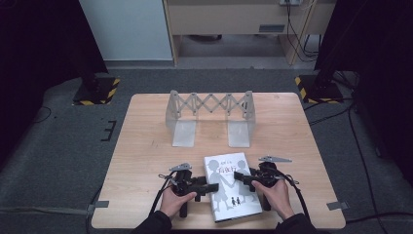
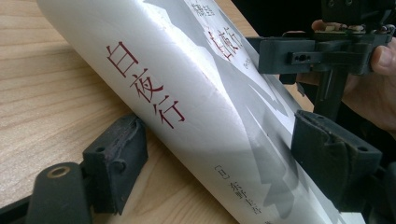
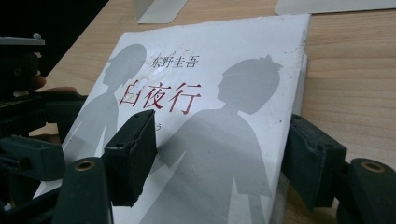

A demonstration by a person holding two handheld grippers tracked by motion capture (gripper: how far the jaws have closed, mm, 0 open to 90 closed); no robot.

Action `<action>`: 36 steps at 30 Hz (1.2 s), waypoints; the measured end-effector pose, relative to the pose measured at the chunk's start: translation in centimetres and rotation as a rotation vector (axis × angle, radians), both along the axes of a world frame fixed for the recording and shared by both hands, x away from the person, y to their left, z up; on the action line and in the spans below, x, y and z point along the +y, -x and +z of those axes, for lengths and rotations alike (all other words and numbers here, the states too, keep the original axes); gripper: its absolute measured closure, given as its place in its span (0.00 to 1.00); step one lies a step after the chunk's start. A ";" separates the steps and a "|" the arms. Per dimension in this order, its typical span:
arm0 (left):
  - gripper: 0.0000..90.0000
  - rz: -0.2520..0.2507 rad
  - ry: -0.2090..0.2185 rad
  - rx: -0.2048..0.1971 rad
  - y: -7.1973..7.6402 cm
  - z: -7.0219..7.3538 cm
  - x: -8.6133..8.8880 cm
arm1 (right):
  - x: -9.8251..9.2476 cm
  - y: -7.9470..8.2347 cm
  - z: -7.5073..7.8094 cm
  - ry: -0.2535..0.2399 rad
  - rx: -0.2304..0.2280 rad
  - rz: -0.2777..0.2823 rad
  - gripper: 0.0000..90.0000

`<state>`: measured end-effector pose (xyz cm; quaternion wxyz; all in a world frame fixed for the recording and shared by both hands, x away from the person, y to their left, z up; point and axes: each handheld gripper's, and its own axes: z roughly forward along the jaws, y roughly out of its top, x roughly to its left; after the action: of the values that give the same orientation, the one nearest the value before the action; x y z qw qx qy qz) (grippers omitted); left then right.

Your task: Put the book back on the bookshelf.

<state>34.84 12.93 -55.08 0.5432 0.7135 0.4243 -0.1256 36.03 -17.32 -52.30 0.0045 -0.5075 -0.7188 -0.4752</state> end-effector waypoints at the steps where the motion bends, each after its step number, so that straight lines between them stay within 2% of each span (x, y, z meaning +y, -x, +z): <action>1: 0.20 -0.001 -0.001 -0.001 0.0 0.0 0.0 | 0.0 0.0 0.0 0.002 0.000 -0.003 0.35; 7: 0.20 -0.015 0.002 0.004 -0.1 0.0 0.0 | 0.0 0.1 0.1 -0.001 -0.016 0.003 0.39; 13: 0.20 0.001 0.014 0.017 -0.3 0.0 -0.1 | 0.1 0.2 0.2 -0.026 -0.022 -0.005 0.44; 16: 0.19 0.000 0.000 -0.001 -0.5 0.0 -0.4 | -0.2 0.2 0.4 -0.032 -0.026 -0.006 0.49; 19: 0.17 -0.010 0.005 -0.004 -0.6 0.0 -0.8 | -0.4 0.2 0.6 -0.050 -0.034 -0.001 0.52; 23: 0.17 -0.013 0.023 0.009 -0.7 -0.1 -1.1 | -0.2 0.2 0.6 -0.060 -0.039 0.012 0.52; 29: 0.18 -0.003 0.024 0.011 -0.7 -0.1 -1.1 | -0.2 0.0 0.5 -0.061 -0.027 0.020 0.52; 31: 0.18 0.003 0.027 0.012 -0.7 -0.1 -1.1 | -0.2 0.1 0.5 -0.055 -0.019 0.006 0.50; 36: 0.20 0.011 0.042 0.027 -0.6 -0.2 -1.1 | -0.1 0.3 0.3 -0.022 -0.018 0.021 0.43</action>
<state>35.39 11.79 -55.31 0.5531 0.6978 0.4328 -0.1409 35.75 -17.39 -52.03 0.0083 -0.4954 -0.7188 -0.4876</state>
